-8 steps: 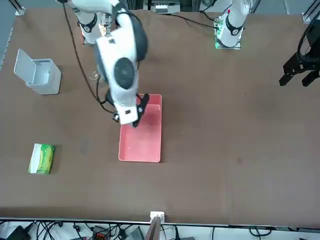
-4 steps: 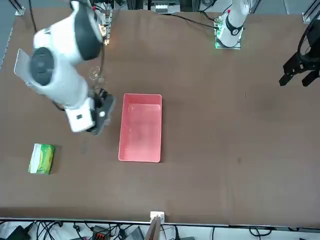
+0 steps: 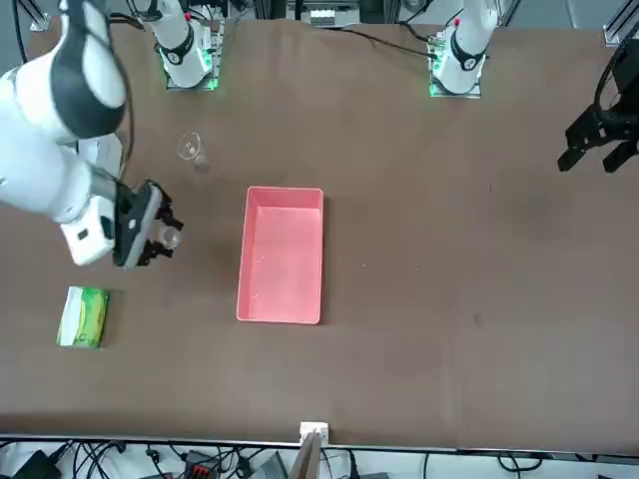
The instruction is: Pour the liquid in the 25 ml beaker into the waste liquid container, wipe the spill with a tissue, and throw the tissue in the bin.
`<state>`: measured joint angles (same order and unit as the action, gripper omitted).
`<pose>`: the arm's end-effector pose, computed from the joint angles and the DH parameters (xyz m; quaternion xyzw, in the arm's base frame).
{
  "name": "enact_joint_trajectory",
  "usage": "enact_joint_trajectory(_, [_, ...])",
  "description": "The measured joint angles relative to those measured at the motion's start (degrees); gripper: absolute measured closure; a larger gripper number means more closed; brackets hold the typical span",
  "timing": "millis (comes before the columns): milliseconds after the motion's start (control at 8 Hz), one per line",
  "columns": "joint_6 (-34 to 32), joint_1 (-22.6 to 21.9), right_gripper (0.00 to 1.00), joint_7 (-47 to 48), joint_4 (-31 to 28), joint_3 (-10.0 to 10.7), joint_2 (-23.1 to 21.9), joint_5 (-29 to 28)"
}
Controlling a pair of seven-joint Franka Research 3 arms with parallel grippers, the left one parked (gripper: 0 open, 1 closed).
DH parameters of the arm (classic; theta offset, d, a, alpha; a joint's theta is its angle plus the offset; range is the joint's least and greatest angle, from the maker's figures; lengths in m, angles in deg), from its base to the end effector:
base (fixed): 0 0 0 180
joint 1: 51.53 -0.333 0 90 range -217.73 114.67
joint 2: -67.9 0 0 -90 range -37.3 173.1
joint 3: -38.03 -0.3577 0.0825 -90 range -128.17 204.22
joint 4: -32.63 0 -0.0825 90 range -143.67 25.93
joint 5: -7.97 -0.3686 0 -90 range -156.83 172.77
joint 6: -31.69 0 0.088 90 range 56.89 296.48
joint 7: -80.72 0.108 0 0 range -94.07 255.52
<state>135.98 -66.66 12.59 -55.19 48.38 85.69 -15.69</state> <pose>0.6447 0.1036 0.5263 -0.8203 -0.5457 -0.0829 0.1500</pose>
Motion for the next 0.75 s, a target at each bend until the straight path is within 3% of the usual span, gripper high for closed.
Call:
enact_joint_trajectory(375, [6.39, 5.47, 0.52, -20.11, -8.27, -0.02, 0.42, -15.48])
enact_joint_trajectory(750, [5.81, 10.75, 0.52, -37.07, -10.77, -0.04, 4.07, -26.61])
